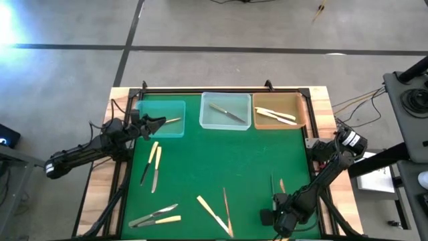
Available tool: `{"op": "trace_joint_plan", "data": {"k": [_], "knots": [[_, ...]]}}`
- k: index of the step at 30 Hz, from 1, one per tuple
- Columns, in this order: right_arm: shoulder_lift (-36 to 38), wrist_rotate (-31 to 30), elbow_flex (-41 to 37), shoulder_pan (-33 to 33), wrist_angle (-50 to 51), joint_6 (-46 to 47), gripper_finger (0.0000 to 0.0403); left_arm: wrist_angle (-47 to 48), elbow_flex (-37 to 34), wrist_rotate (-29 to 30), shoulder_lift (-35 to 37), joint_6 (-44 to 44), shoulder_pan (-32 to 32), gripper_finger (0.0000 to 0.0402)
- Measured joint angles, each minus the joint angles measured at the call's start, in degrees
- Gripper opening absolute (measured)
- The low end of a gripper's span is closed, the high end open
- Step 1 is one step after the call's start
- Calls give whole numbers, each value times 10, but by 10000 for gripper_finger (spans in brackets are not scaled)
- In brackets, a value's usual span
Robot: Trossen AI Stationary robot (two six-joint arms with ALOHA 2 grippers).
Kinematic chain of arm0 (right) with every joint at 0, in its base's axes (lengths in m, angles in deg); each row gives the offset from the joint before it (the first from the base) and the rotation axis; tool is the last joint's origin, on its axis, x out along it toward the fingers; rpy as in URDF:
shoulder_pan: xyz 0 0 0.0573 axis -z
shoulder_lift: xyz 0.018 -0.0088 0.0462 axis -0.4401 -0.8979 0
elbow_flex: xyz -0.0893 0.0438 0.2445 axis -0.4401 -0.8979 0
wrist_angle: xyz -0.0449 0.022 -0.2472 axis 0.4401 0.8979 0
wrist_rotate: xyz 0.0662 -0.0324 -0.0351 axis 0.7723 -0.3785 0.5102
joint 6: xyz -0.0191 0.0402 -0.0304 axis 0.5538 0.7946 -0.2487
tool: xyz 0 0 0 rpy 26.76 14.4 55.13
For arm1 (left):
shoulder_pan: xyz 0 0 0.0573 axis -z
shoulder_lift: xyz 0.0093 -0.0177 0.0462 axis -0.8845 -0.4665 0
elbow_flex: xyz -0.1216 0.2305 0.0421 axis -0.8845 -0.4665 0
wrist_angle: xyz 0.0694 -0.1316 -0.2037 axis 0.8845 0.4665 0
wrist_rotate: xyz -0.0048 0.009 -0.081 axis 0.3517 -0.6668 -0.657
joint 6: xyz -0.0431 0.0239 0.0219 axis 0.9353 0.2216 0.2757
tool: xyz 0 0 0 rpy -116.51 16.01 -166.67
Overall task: Sort silverware by color (type)
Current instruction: Put the green knife into the transparent bin
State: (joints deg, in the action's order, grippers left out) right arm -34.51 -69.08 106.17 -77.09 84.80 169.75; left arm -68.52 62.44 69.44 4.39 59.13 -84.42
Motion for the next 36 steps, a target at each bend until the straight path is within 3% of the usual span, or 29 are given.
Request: {"op": "trace_joint_plan", "data": {"k": [20,30,36], "knots": [[17,-71,-1,9,26,-8,12,0,0,0,0,0,0,109],[78,-197,-1,23,159,-15,11,0,0,0,0,0,0,109],[92,-216,36,66,223,-113,9,0,0,0,0,0,0,109]]}}
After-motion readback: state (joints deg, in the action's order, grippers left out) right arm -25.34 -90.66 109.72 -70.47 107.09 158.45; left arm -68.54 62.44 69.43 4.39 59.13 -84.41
